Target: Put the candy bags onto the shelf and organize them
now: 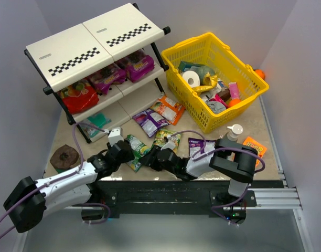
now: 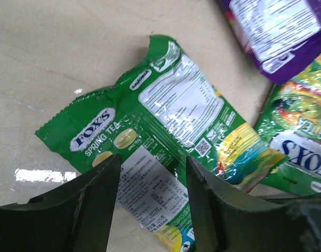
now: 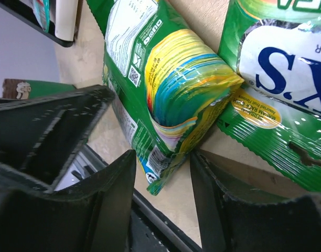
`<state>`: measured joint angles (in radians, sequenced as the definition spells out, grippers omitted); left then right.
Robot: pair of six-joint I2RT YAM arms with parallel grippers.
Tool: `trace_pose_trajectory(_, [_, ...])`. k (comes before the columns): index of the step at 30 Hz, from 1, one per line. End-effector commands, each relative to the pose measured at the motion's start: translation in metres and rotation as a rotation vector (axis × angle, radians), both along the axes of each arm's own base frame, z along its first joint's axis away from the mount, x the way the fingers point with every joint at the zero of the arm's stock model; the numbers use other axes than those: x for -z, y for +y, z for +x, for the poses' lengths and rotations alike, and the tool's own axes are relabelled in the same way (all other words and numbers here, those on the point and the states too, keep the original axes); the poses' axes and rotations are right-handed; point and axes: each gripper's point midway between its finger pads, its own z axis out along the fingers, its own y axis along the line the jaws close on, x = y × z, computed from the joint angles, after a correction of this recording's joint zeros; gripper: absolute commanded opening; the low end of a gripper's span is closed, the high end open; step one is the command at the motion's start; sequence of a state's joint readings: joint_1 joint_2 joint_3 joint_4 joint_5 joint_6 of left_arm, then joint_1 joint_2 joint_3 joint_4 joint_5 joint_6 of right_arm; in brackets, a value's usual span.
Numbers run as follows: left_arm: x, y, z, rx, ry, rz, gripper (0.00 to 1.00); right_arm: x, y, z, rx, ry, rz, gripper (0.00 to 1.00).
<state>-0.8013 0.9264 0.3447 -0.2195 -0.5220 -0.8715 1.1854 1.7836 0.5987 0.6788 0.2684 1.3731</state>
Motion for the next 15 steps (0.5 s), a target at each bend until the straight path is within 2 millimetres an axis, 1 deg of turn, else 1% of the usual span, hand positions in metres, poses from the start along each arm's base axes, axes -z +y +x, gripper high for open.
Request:
trace_pose_trajectory(1, [-0.001, -0.011, 0.007, 0.044, -0.017, -0.056, 0.56, 0.029, -0.011, -0.003, 0.041, 0.073, -0.065, 0.48])
trace_pose_trajectory(4, [0.001, -0.013, 0.005, 0.057, -0.014, -0.068, 0.53, 0.035, -0.013, -0.001, 0.068, 0.087, -0.064, 0.47])
trace_pose_trajectory(6, [0.005, -0.016, 0.003, 0.076, -0.004, -0.08, 0.51, 0.031, -0.009, 0.001, 0.079, 0.085, -0.027, 0.47])
trace_pose_trajectory(7, [0.006, -0.017, 0.002, 0.081, -0.001, -0.084, 0.5, 0.035, -0.012, 0.001, 0.085, 0.084, -0.023, 0.47])
trace_pose_trajectory(8, [0.008, -0.017, 0.001, 0.079, 0.005, -0.089, 0.49, 0.03, -0.008, 0.004, 0.098, 0.079, 0.014, 0.47])
trace_pose_trajectory(12, [0.015, -0.018, -0.004, 0.086, 0.023, -0.106, 0.45, 0.033, -0.008, 0.009, 0.138, 0.089, 0.029, 0.48])
trace_pose_trajectory(15, [0.015, -0.018, -0.005, 0.084, 0.025, -0.114, 0.43, 0.036, -0.006, 0.011, 0.148, 0.092, 0.031, 0.48])
